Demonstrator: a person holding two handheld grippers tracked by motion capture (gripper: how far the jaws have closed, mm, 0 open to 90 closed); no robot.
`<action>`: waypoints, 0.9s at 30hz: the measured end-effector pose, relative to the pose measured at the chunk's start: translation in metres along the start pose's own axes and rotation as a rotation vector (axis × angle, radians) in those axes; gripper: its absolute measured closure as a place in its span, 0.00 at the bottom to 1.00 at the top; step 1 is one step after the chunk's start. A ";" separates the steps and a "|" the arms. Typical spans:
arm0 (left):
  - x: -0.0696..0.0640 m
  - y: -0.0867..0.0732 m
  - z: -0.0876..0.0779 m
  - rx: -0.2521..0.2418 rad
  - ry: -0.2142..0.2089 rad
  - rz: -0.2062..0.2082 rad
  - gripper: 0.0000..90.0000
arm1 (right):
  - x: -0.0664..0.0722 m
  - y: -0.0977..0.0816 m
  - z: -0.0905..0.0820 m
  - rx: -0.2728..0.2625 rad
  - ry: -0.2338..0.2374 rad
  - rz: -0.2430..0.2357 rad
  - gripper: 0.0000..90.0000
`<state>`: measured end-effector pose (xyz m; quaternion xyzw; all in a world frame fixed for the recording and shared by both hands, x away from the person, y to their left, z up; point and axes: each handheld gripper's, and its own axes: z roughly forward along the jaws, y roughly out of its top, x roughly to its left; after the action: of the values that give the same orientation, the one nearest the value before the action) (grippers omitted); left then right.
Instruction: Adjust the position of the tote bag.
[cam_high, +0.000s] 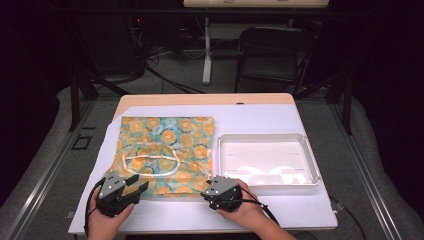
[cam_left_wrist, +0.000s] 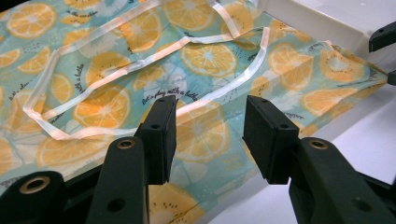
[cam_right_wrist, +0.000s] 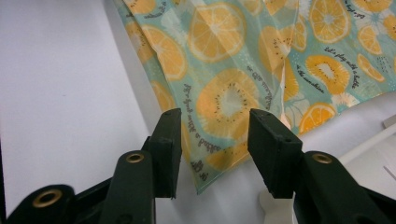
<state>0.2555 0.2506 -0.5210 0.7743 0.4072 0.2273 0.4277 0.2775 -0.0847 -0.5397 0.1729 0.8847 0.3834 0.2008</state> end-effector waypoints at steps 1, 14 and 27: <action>0.000 0.000 0.000 0.000 0.000 0.000 0.60 | 0.000 0.000 0.000 0.000 0.000 0.000 0.61; 0.002 0.007 0.010 -0.015 -0.027 0.004 0.60 | 0.008 -0.006 -0.001 0.045 -0.025 -0.013 0.58; 0.003 0.007 0.010 -0.021 -0.025 -0.003 0.59 | 0.008 -0.010 0.003 0.072 -0.021 -0.003 0.58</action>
<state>0.2671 0.2457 -0.5203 0.7719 0.4005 0.2215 0.4412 0.2701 -0.0855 -0.5503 0.1826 0.8962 0.3490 0.2042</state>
